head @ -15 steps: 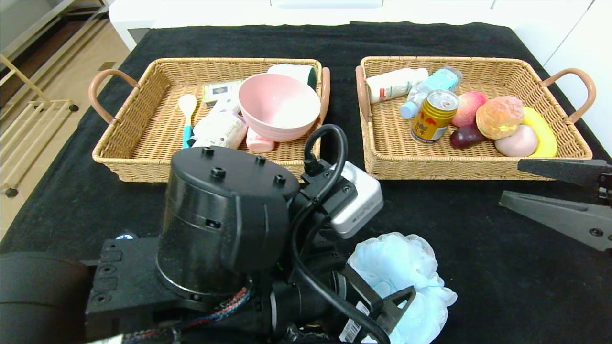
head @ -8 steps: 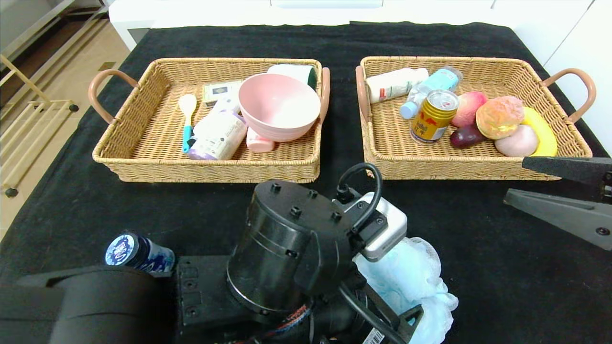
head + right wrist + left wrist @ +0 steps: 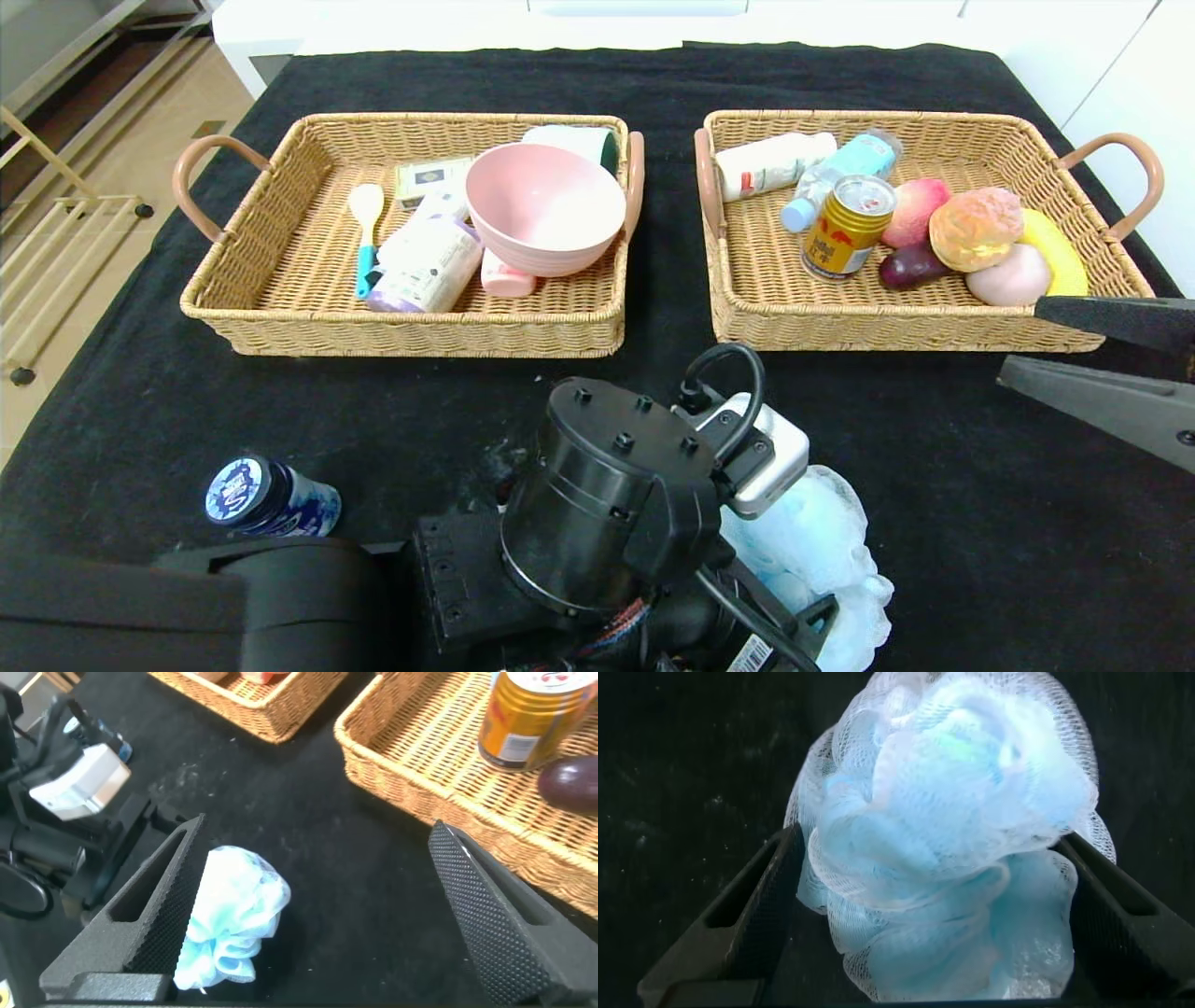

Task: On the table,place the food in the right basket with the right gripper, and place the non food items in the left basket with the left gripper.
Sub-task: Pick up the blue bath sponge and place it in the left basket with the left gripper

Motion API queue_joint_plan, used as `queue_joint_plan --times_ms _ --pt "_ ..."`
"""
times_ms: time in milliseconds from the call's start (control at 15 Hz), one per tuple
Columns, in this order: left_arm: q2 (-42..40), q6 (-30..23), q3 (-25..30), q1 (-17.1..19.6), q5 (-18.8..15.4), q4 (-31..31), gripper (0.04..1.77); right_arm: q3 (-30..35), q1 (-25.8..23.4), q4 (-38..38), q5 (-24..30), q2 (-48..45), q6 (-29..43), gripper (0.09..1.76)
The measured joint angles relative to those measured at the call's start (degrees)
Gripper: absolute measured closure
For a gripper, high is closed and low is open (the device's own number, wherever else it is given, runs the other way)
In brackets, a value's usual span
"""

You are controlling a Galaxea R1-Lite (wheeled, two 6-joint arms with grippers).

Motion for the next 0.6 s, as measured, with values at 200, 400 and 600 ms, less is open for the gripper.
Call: queue_joint_plan --times_ms 200,400,600 --pt "0.6 0.0 0.1 0.0 -0.1 -0.1 0.09 -0.1 -0.3 0.0 0.0 -0.1 0.0 0.14" --pt "1.1 0.0 0.7 0.0 -0.1 -0.9 0.32 -0.2 -0.4 0.0 0.0 -0.2 0.0 0.14" --pt "1.3 0.1 0.9 0.2 -0.1 -1.6 0.74 -0.2 -0.4 0.0 0.0 -0.2 0.0 0.14"
